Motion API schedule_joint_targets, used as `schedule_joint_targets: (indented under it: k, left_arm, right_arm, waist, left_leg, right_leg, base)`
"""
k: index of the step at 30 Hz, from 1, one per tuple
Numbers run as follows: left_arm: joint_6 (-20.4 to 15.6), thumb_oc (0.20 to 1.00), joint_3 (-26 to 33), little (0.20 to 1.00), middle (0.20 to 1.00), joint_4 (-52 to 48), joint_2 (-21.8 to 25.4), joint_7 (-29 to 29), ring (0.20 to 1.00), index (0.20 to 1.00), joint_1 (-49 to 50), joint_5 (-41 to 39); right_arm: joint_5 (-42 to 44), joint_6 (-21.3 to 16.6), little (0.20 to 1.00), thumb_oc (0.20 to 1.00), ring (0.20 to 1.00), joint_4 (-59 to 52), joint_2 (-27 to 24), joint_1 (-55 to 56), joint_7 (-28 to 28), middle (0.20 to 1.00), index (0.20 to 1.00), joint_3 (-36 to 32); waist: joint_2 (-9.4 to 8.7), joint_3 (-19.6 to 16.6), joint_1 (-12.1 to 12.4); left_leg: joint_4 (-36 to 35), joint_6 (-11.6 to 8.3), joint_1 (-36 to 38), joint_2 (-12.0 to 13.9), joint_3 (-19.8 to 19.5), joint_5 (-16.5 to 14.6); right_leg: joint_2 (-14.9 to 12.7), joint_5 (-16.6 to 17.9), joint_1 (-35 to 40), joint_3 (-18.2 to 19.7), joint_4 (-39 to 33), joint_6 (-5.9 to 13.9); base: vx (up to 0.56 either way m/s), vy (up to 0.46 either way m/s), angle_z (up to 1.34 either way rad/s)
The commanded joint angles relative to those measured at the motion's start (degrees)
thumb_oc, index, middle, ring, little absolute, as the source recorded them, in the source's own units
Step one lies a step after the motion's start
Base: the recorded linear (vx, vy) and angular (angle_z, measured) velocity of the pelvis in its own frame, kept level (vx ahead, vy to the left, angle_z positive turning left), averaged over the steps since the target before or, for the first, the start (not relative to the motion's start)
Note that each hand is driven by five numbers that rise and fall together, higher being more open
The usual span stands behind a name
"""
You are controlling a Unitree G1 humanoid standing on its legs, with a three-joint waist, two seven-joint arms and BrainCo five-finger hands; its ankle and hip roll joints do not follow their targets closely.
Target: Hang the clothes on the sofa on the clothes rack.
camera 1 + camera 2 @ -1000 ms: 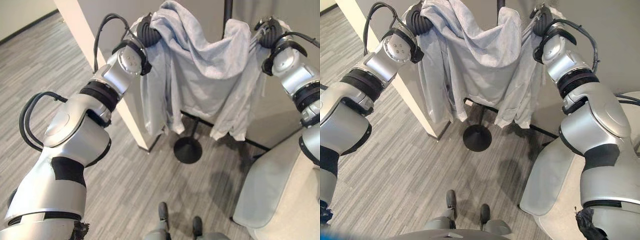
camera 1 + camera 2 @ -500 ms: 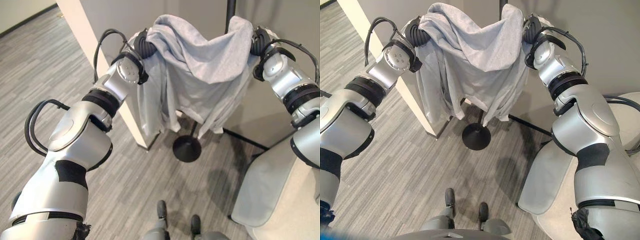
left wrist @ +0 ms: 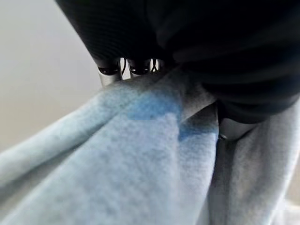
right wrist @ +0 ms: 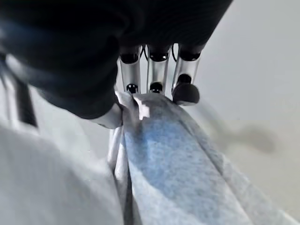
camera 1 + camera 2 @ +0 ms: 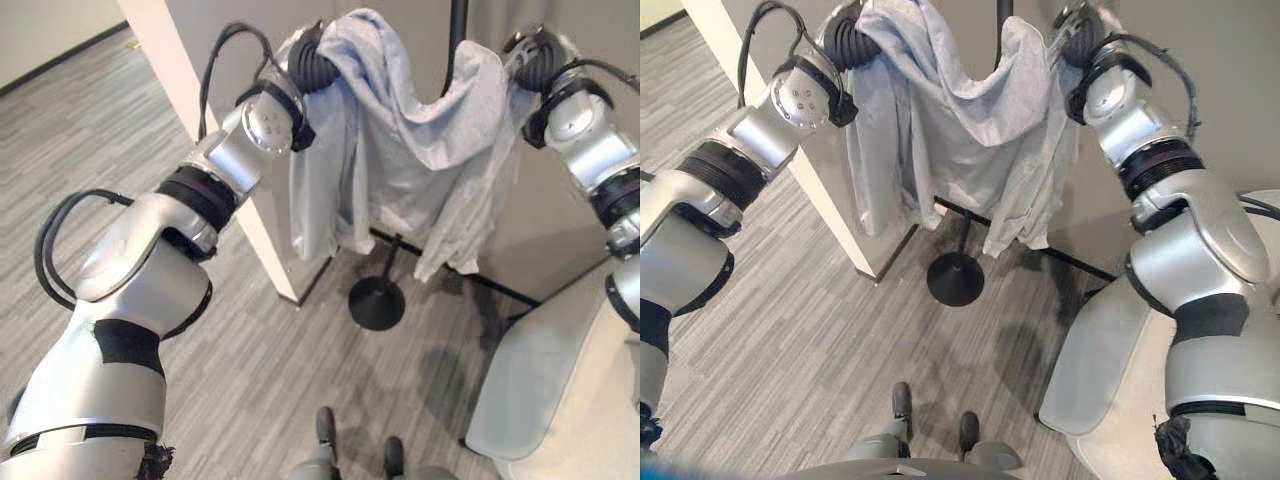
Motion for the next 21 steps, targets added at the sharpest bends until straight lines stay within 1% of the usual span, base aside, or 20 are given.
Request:
schedule_joint_targets:
  k: [1,6,11,14,18,21]
  left_arm:
    - [-2.8,0.2,1.0,0.2,0.2,5.7,2.2,3.8,0.2,0.2,-9.1,-0.4]
    - [-3.2,0.2,1.1,0.2,0.2,2.5,3.1,4.3,0.2,0.2,-9.0,-0.6]
    - [-3.8,0.2,1.7,0.2,0.2,-1.9,5.3,5.0,0.2,0.2,-8.8,-0.5]
    - [-4.0,0.2,1.8,0.2,0.2,-3.5,5.8,5.4,0.2,0.2,-8.9,0.0]
    - [-4.2,0.2,2.2,0.2,0.2,-5.9,6.2,5.8,0.2,0.2,-8.8,0.5]
    - [-4.3,0.2,2.2,0.2,0.2,-6.1,5.6,5.8,0.2,0.2,-8.9,0.6]
  right_arm:
    - [2.5,-2.9,0.2,0.2,0.2,0.1,-5.8,-4.7,-3.6,0.2,0.2,-1.6]
    - [4.5,-3.7,0.2,0.2,0.2,-3.7,-7.4,-3.7,-4.6,0.2,0.2,-4.2]
    - [5.7,-5.5,0.2,0.2,0.2,-11.3,-10.6,-2.2,-7.0,0.2,0.2,-8.1]
    - [5.4,-6.1,0.2,0.2,0.2,-14.9,-12.1,-1.5,-8.3,0.2,0.2,-10.1]
    - [5.3,-7.1,0.2,0.2,0.2,-19.9,-13.6,0.0,-10.0,0.2,0.2,-13.2]
    - [5.0,-7.3,0.2,0.2,0.2,-21.2,-14.5,0.6,-10.7,0.2,0.2,-14.5]
  waist:
    - [1.25,0.3,2.2]
    - [1.37,-0.8,2.3]
    - [1.7,-2.4,2.2]
    - [1.72,-3.2,2.2]
    - [1.79,-4.1,2.2]
    - [1.62,-4.7,2.2]
  left_leg:
    - [0.3,-7.51,10.1,3.1,0.7,-8.6]
    - [0.3,-7.58,11.5,3.4,0.9,-9.2]
    - [0.3,-7.69,13.2,3.6,1.2,-10.0]
    - [0.3,-7.72,14.3,3.8,1.4,-10.4]
    - [0.3,-7.7,14.9,4.0,1.6,-10.8]
    - [0.3,-7.61,15.4,4.0,1.6,-11.1]
  right_leg:
    - [-4.7,2.3,-3.3,-1.2,0.6,8.52]
    - [-4.7,1.7,-1.7,-1.5,0.6,8.4]
    - [-4.8,1.3,0.1,-1.8,0.6,8.49]
    - [-4.9,1.1,1.1,-1.9,0.6,8.51]
    - [-5.0,0.9,1.8,-2.2,0.6,8.55]
    - [-5.1,0.8,2.3,-2.1,0.6,8.57]
  base:
    - [0.05,-0.013,0.03]
    - [0.04,-0.015,0.02]
    - [0.02,0.003,0.02]
    - [0.03,0.009,0.07]
    - [0.01,0.003,0.01]
    - [0.0,0.0,0.0]
